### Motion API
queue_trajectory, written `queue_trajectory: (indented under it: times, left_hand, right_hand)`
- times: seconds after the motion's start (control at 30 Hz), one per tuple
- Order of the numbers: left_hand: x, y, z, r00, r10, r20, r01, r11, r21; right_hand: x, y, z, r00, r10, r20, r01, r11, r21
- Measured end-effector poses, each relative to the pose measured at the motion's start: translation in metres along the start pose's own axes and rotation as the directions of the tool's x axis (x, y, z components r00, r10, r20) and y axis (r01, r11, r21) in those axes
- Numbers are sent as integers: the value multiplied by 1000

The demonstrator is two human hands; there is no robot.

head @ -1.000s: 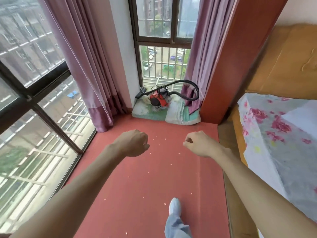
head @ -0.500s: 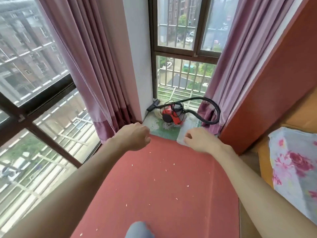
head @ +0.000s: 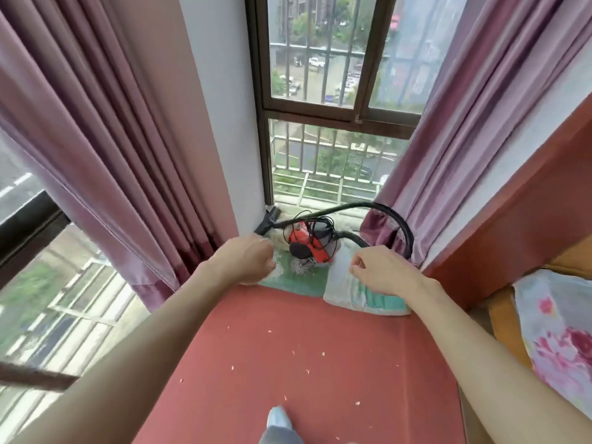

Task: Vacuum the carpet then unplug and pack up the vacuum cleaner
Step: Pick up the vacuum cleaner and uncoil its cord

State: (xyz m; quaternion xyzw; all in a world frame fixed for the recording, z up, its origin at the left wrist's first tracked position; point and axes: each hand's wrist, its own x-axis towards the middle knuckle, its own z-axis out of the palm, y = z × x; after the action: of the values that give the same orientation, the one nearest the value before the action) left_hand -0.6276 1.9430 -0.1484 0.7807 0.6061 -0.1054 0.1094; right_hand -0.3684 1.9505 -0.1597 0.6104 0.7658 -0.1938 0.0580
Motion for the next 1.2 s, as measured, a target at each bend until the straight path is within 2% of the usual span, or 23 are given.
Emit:
queue_trajectory:
  times: [0.37, 0.67, 0.83, 1.03, 1.2]
  left_hand:
    - [163, -49, -31, 993, 103, 52, -104, 995, 1]
    - [302, -88, -64, 987, -13, 157, 15, 1000, -13]
    - [367, -100, -83, 989, -45, 140, 52, 998, -48]
    - [449, -124, -76, 978, -33, 207, 46, 997, -62]
    - [520, -154, -47, 965, 5, 261, 13, 998, -66]
  right_hand:
    - [159, 9, -37, 998, 51, 44, -54, 997, 48]
    - [322, 40, -70, 991, -17, 133, 9, 998, 61]
    - [390, 51, -87, 981, -54, 184, 53, 999, 11]
    - [468, 72, -88, 969, -25, 245, 22, 1000, 17]
    - [529, 90, -62, 952, 71, 298, -77, 997, 8]
